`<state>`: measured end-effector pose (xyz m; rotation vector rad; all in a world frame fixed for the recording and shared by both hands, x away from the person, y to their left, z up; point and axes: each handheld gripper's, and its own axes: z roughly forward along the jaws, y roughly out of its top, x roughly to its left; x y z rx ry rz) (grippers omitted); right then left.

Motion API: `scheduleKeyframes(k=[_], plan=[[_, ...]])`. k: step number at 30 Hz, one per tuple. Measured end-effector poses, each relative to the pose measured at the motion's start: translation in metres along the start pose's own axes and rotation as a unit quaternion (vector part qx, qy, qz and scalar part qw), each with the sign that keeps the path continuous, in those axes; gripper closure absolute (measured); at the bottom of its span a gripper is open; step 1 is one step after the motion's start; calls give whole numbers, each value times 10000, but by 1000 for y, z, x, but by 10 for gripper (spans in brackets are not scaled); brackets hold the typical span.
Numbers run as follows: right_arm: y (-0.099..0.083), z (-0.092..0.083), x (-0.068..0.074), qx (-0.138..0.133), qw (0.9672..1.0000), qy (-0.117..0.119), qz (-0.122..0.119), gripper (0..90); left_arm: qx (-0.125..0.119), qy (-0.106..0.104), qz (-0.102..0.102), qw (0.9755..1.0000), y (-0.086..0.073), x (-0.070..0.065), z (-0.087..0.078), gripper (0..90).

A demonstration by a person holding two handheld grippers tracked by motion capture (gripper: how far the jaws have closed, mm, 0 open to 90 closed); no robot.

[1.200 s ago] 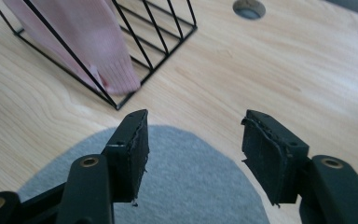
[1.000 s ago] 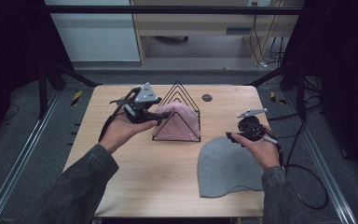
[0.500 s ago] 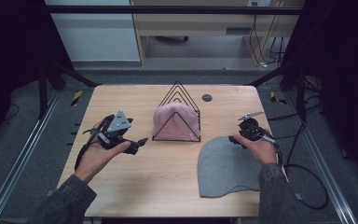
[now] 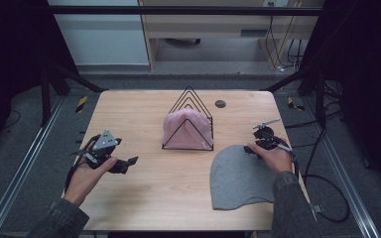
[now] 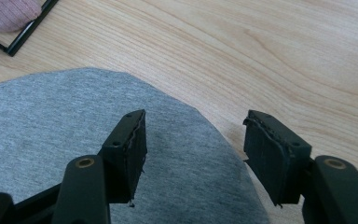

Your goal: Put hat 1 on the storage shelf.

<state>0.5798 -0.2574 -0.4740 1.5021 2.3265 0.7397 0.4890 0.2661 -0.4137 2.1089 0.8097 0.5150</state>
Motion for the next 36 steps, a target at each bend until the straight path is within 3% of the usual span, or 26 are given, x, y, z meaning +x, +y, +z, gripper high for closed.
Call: scheduleKeyframes(k=[8,15,19,22,26,31,36], plan=[[-4,5,1,130,9999,-6,-97,443,26,-2,-282,9996,-28,6,1,89],[-7,2,8,196,9994,115,-265,696,-62,44,-530,9986,-46,11,0,93],[-9,1,10,141,9993,243,-263,829,76,78,-593,9982,-61,15,-7,97],[-14,-3,14,93,9994,244,-209,846,70,183,-753,9970,-67,20,-13,97],[-21,-18,22,-145,9988,332,-315,848,90,235,-843,9961,-69,19,-15,94],[-28,-50,44,-629,9946,387,-726,850,202,230,-889,9956,-69,20,-10,87],[-30,-83,72,-1142,9842,591,-1215,852,256,208,-879,9956,-68,19,-8,86]])
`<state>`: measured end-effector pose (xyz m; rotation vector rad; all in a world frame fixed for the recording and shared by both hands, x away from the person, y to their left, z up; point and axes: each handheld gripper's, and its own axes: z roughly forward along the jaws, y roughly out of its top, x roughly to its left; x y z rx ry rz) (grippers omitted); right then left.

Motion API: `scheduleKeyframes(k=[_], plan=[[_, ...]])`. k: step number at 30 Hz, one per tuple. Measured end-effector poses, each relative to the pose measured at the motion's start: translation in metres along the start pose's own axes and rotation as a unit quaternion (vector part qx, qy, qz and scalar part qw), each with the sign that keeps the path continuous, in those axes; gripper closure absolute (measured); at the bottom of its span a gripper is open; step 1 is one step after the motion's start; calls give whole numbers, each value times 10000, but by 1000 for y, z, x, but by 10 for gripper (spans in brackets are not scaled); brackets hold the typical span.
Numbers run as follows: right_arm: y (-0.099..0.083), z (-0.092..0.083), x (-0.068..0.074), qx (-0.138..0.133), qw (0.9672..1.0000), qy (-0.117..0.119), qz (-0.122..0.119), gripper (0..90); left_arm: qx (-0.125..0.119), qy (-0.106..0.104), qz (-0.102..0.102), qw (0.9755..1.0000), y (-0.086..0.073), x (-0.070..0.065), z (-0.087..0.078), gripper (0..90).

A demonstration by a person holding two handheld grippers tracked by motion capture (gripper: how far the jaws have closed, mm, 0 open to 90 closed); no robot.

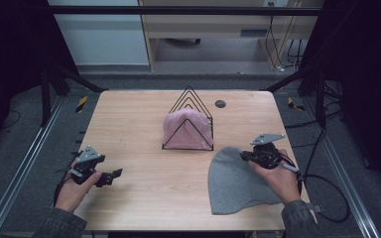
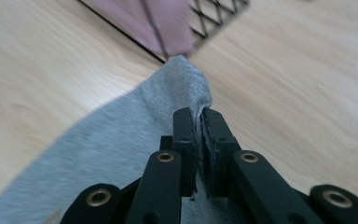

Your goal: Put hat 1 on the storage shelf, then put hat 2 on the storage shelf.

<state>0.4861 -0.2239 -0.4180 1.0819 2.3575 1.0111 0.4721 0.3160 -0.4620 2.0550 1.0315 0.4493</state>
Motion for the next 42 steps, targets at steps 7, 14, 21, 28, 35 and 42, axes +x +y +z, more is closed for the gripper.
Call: scheduleKeyframes(k=[7,14,21,28,35,42], plan=[[31,-27,37,-704,9965,273,-367,853,44,-66,61,9999,-1,-3,1,86],[62,-35,66,-1080,9908,505,-636,854,108,-153,179,9997,0,-7,2,90],[97,-39,95,-1401,9831,730,-924,855,80,-300,271,9991,0,-12,1,93],[120,-38,114,-1538,9773,925,-1131,855,18,-378,266,9989,1,-14,-1,93],[136,-40,120,-1651,9743,982,-1179,855,-61,-605,490,9969,5,-29,-4,92],[148,-45,127,-1771,9712,1069,-1179,855,-131,-737,598,9954,7,-45,-7,97]])
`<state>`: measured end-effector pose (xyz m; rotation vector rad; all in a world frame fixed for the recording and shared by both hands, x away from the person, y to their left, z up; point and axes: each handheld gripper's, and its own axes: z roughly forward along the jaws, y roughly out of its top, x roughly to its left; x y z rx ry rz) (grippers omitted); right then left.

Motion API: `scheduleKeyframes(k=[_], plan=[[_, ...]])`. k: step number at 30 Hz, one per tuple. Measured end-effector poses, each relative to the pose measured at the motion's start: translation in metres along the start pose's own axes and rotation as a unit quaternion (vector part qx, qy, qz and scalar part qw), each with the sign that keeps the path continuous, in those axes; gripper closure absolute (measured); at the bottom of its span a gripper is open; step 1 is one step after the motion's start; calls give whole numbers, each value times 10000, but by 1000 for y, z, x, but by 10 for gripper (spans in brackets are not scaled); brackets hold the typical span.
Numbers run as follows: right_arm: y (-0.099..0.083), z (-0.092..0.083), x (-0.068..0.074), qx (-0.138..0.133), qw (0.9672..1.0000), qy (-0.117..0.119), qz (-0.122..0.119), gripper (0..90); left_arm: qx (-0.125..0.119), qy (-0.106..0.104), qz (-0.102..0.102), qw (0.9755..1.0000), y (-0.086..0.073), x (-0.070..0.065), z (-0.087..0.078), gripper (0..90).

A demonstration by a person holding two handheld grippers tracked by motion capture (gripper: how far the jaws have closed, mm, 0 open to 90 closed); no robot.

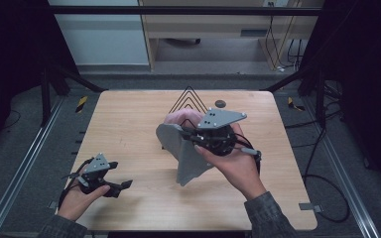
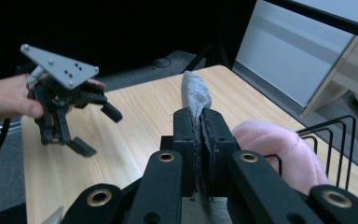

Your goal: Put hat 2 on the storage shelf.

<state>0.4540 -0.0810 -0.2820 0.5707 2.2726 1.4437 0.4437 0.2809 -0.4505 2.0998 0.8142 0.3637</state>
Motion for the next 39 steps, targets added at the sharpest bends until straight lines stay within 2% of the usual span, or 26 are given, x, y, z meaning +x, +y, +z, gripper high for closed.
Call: scheduleKeyframes(k=[3,4,8,10,12,13,14,15,18,20,21,22,24,27,29,32,35,39], plan=[[6,0,0,-17,10000,1,-6,855,-44,-61,-31,10000,3,-5,1,111],[9,0,1,-38,10000,23,-1,855,-121,-138,-41,9998,9,-11,4,119],[15,1,3,-65,9999,50,-65,854,-183,-252,-32,9995,20,-18,9,161],[19,2,5,-31,9999,68,-127,854,-135,-272,183,9994,34,-23,14,177],[20,2,6,-6,9998,81,-153,854,-129,-289,247,9992,40,-24,15,189],[21,3,8,21,9998,106,-183,854,-166,-325,352,9987,52,-25,15,197],[21,3,8,40,9997,106,-193,854,-166,-325,352,9987,52,-25,15,206],[21,2,9,42,9998,105,-190,854,-242,-404,371,9982,62,-25,16,222],[20,2,9,55,9998,97,-171,854,-243,-519,465,9973,75,-28,21,285],[19,2,9,87,9998,104,-175,854,-219,-437,605,9970,83,-31,26,310],[18,3,10,109,9997,109,-181,854,-219,-437,605,9970,83,-31,26,326],[18,3,10,121,9997,114,-189,854,-213,-441,641,9967,91,-31,31,328],[17,3,11,130,9996,123,-199,853,-226,-441,578,9971,97,-28,37,360],[15,2,10,148,9996,116,-188,854,-203,-455,592,9970,104,-26,45,391],[13,0,9,144,9997,102,-162,853,-240,-466,612,9967,107,-28,48,460],[7,-2,6,174,9998,60,-90,853,-194,-437,848,9952,109,-32,50,650],[2,-5,2,185,9998,6,-33,853,-153,-448,883,9950,111,-36,48,829],[-8,-14,-7,170,9997,-134,103,853,-95,-406,881,9952,118,-40,39,870]])
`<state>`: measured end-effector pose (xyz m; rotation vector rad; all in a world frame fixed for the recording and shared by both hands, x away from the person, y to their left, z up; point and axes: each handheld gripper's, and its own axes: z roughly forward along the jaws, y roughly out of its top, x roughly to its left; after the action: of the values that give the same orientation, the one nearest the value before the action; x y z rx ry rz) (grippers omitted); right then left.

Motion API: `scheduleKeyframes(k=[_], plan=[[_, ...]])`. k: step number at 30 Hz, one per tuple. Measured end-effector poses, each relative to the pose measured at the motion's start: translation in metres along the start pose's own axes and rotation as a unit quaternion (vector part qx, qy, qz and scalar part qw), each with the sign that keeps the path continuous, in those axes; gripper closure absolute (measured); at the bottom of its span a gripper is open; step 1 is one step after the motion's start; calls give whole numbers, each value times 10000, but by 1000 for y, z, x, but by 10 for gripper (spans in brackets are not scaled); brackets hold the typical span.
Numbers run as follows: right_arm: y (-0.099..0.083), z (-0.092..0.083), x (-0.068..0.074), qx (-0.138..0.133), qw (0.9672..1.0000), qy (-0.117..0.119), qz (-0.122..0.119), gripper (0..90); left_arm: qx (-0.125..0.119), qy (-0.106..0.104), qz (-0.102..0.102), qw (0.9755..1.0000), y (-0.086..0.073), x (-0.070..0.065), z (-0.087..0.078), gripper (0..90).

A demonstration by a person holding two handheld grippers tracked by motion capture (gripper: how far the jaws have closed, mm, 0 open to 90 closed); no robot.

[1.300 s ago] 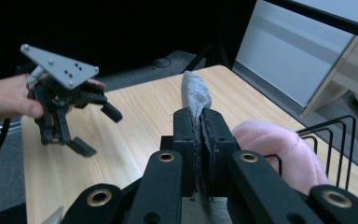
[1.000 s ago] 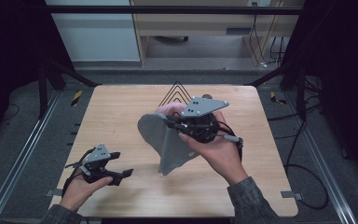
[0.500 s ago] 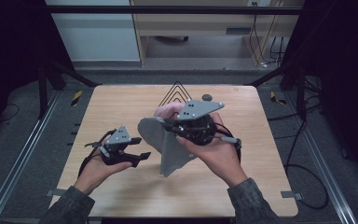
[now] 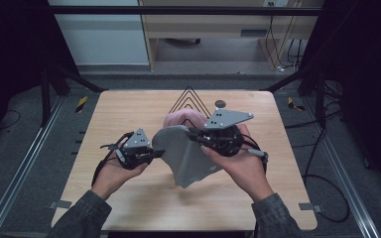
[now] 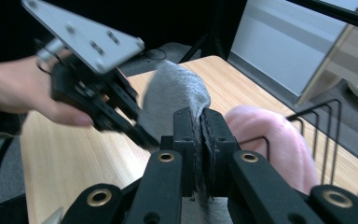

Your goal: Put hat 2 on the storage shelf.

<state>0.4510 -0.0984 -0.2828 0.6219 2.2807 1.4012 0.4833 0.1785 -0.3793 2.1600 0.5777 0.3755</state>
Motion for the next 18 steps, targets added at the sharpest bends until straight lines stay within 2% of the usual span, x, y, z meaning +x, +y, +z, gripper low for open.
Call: scheduleKeyframes(k=[5,8,9,13,15,16,18], plan=[[-8,-8,-12,-15,9998,-135,161,853,175,-17,212,9996,21,-2,-23,870],[-9,-11,-18,-54,9994,-184,276,853,178,10,286,9994,30,-4,-31,869],[-8,-13,-19,-78,9994,-194,287,853,172,25,352,9992,39,-3,-39,869],[-1,-18,-22,-155,9992,-232,300,853,135,60,390,9991,50,-1,-48,870],[6,-21,-25,-203,9990,-251,297,853,113,103,443,9989,62,1,-56,870],[6,-21,-25,-203,9990,-251,297,853,113,103,443,9989,62,1,-56,870],[19,-27,-28,-305,9988,-293,254,853,55,145,450,9989,73,3,-63,871]])
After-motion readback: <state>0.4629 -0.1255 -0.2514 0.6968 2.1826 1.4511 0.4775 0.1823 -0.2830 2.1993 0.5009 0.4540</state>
